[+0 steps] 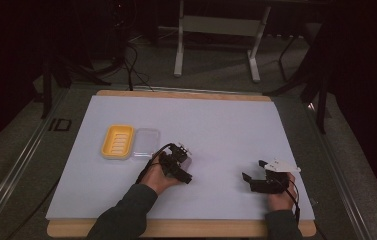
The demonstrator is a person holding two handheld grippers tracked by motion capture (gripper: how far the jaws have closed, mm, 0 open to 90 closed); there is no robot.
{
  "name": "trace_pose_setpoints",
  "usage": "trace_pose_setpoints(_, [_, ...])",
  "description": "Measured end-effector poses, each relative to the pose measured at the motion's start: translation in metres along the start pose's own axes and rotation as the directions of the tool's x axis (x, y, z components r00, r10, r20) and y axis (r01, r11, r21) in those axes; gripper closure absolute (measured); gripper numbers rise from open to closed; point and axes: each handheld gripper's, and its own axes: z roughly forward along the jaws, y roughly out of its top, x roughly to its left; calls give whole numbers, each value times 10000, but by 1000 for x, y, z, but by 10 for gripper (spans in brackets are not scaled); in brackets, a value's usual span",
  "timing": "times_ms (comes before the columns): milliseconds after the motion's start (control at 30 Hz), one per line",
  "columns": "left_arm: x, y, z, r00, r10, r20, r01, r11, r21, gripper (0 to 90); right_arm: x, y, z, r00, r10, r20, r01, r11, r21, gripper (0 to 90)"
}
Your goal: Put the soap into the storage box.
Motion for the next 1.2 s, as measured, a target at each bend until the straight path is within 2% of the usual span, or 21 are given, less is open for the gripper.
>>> trace_pose_setpoints(133, [1,0,-1,10000,50,66,-50,10000,43,162,0,0,0,10000,-38,-43,38,10000,16,150])
trace_pose_setpoints(200, [3,0,-3,9999,125,102,-126,9999,95,202,0,0,0,10000,-56,-48,56,10000,16,150])
trace_pose_setpoints(333, [10,-1,-5,9996,248,114,-250,9994,223,233,0,0,0,9999,-85,-69,85,10000,20,150])
trace_pose_setpoints(633, [23,1,-10,9983,487,314,-505,9970,592,385,1,0,0,9999,-127,-105,127,9999,41,151])
trace_pose_setpoints(733, [24,5,-9,9966,719,393,-749,9940,800,385,1,0,0,9998,-142,-111,142,9999,58,152])
trace_pose_setpoints(967, [26,17,-10,9957,767,524,-811,9928,877,356,1,0,1,9997,-185,-129,186,9998,69,152])
trace_pose_setpoints(1167, [27,27,-6,9961,736,494,-794,9887,1270,369,1,0,1,9997,-210,-146,211,9998,73,154])
trace_pose_setpoints(1200, [27,28,-5,9954,825,493,-887,9864,1386,369,1,0,1,9997,-209,-149,210,9998,74,154])
